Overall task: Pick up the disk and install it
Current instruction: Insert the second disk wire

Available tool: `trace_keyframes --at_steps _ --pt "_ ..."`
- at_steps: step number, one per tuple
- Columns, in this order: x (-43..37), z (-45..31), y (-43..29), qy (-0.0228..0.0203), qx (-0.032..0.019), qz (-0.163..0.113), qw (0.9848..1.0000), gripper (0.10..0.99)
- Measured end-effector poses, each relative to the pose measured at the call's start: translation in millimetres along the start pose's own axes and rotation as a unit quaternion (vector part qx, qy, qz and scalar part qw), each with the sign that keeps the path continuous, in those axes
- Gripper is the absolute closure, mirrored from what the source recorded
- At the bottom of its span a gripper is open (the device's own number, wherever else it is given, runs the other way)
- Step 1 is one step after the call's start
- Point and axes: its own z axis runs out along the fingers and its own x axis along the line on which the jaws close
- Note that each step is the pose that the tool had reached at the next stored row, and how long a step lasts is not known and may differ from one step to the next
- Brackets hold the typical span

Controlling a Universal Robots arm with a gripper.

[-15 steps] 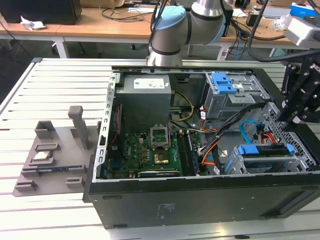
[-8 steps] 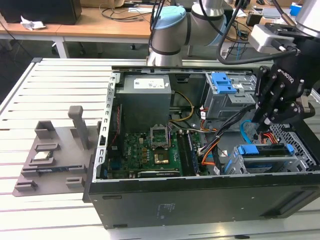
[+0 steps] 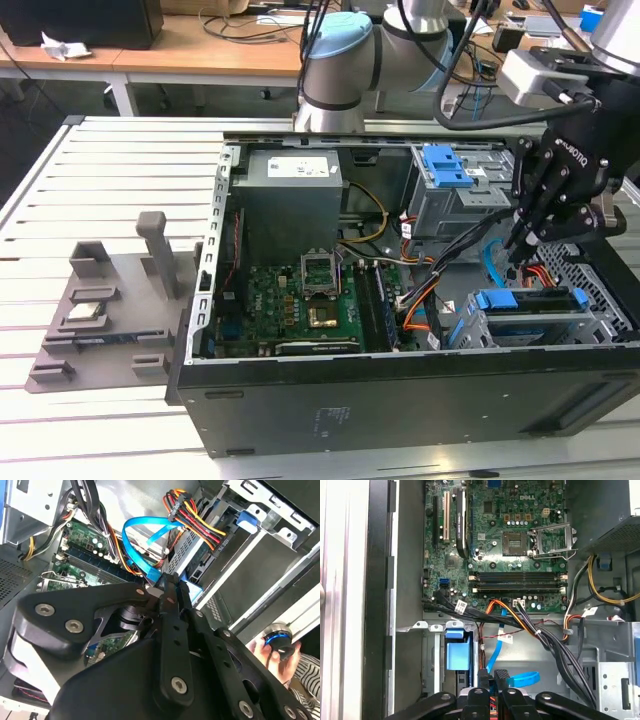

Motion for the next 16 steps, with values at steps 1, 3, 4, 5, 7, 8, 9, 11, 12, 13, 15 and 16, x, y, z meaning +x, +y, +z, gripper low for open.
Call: trace_keyframes --at_steps 1,3,4,5,7,8,9,11,12,13,15,16 --pt "2.0 0.1 0.0 0.0002 0.0000 0.000 1.0000 0.925" --pt "15.6 3.2 -1.0 0.0006 0.0000 0.000 1.0000 0.925" --pt "17.8 7.3 -7.3 0.0020 -0.0001 -0.002 1.0000 0.925" --pt "17.8 9.2 -9.7 0.0027 -0.0001 -0.005 1.0000 0.925" --pt "17.7 13.0 -13.8 0.0046 0.0002 -0.013 0.9999 0.925" --pt "18.2 16.0 -16.5 0.0061 0.0005 -0.018 0.9998 0.925" --pt "18.5 16.7 -16.9 0.0069 0.0006 -0.019 0.9998 0.925" --pt "19.3 18.2 -17.5 0.0085 0.0006 -0.021 0.9997 0.925" --pt "19.6 18.7 -18.0 0.0089 0.0007 -0.022 0.9997 0.925" --pt "19.6 19.3 -19.1 0.0089 0.0007 -0.022 0.9997 0.925" --pt "19.4 20.3 -21.9 0.0089 0.0008 -0.023 0.9997 0.925" --pt "19.4 21.3 -23.2 0.0090 0.0008 -0.024 0.9997 0.925"
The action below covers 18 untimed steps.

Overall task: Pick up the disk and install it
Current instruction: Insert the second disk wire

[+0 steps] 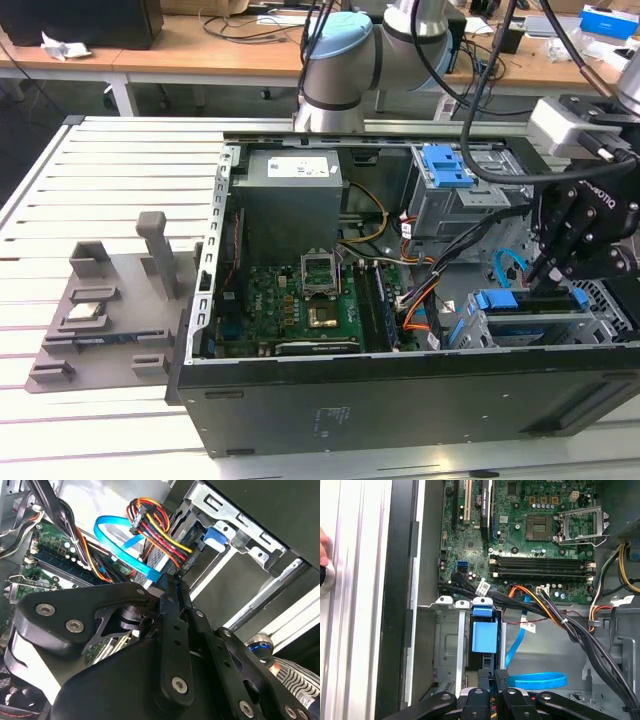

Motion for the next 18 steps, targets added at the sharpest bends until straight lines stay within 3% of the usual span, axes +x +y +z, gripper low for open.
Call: trace_keyframes --at_steps 8,15,17,18 --pt "-0.4 6.5 -1.2 0.0001 0.0001 -0.001 1.0000 0.925" --pt "-0.4 6.7 -1.2 0.0006 0.0001 -0.001 1.0000 0.925" --pt "-0.4 6.7 -1.2 0.0007 0.0001 -0.001 1.0000 0.914" --pt "-0.4 6.6 -1.2 0.0008 0.0001 -0.001 1.0000 0.851"
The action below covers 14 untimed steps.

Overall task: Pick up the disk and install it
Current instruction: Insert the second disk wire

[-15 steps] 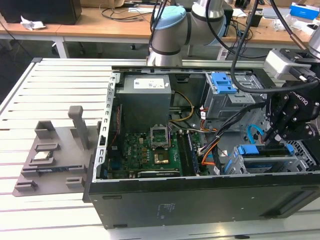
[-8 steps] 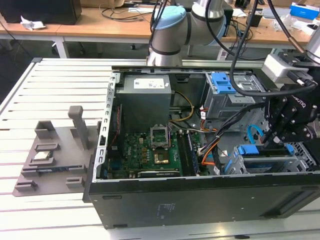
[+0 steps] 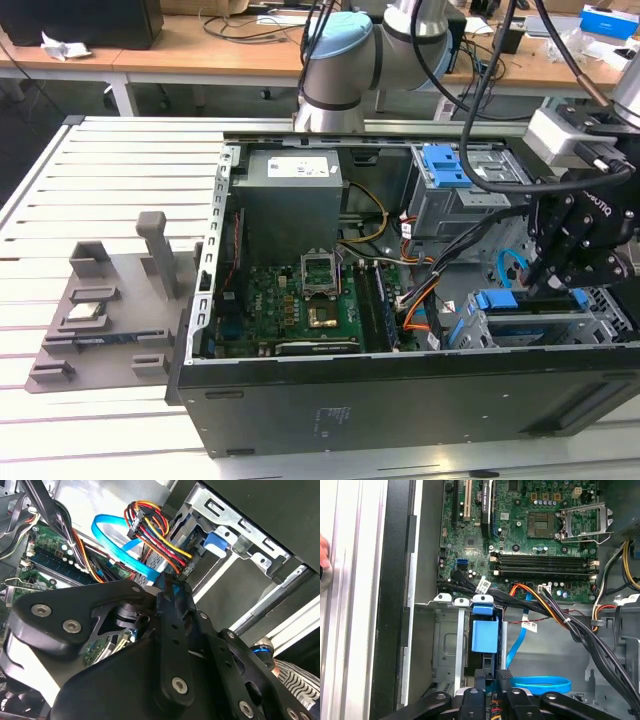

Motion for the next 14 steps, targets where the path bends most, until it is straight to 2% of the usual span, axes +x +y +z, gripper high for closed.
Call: trace_keyframes --at_steps 1,2,3,4,7,14 --pt "0.1 -1.3 0.1 0.0000 0.0000 0.000 1.0000 0.851" --pt "-0.2 -6.5 0.5 0.0000 0.0000 0.000 1.0000 0.851" --pt "-5.1 -17.5 1.2 0.0001 0.0000 0.000 1.0000 0.867" --pt "-8.1 -27.9 1.9 0.0001 0.0000 0.000 1.0000 0.980" --pt "-8.8 -49.5 3.6 0.0002 0.0000 0.000 1.0000 0.980" --pt "-8.6 -51.6 3.8 0.0001 0.0000 0.000 1.0000 0.980"
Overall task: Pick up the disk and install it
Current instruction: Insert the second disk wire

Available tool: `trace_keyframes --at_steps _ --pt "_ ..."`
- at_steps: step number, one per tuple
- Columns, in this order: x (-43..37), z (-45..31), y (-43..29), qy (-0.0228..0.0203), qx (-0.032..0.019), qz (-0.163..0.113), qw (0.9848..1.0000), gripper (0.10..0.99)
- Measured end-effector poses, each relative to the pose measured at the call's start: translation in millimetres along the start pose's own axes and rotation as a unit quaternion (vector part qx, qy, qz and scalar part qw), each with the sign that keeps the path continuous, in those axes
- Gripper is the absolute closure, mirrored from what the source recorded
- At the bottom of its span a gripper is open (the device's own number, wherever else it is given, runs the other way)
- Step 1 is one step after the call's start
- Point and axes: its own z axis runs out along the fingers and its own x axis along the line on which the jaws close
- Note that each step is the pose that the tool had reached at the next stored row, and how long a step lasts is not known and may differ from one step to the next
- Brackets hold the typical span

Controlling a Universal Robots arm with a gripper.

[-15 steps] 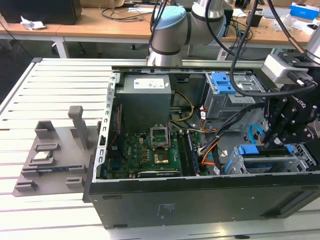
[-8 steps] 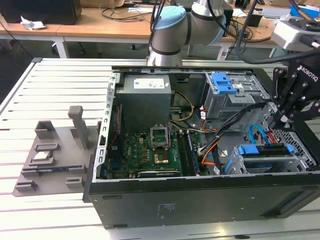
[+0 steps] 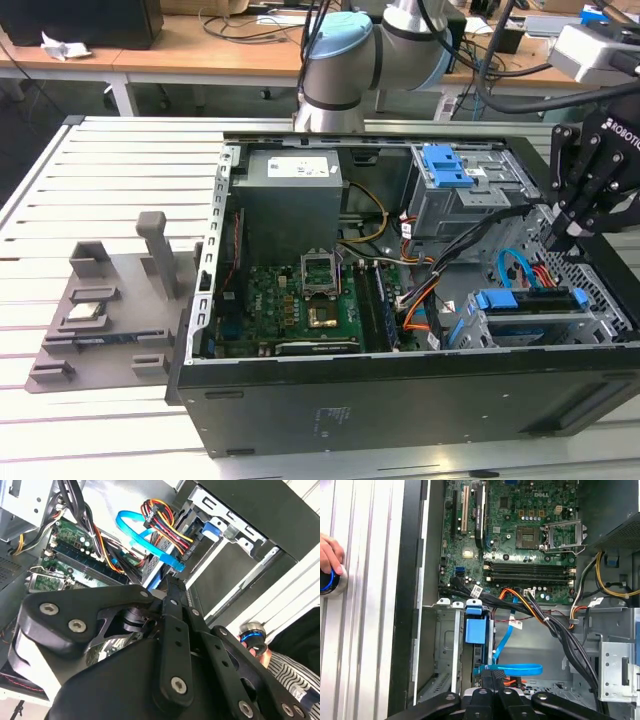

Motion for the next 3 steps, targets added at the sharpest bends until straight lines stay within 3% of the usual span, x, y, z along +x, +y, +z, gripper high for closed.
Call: trace_keyframes --at_steps 3 --pt "0.0 -0.1 0.0 0.0000 0.0000 0.000 1.0000 0.980"
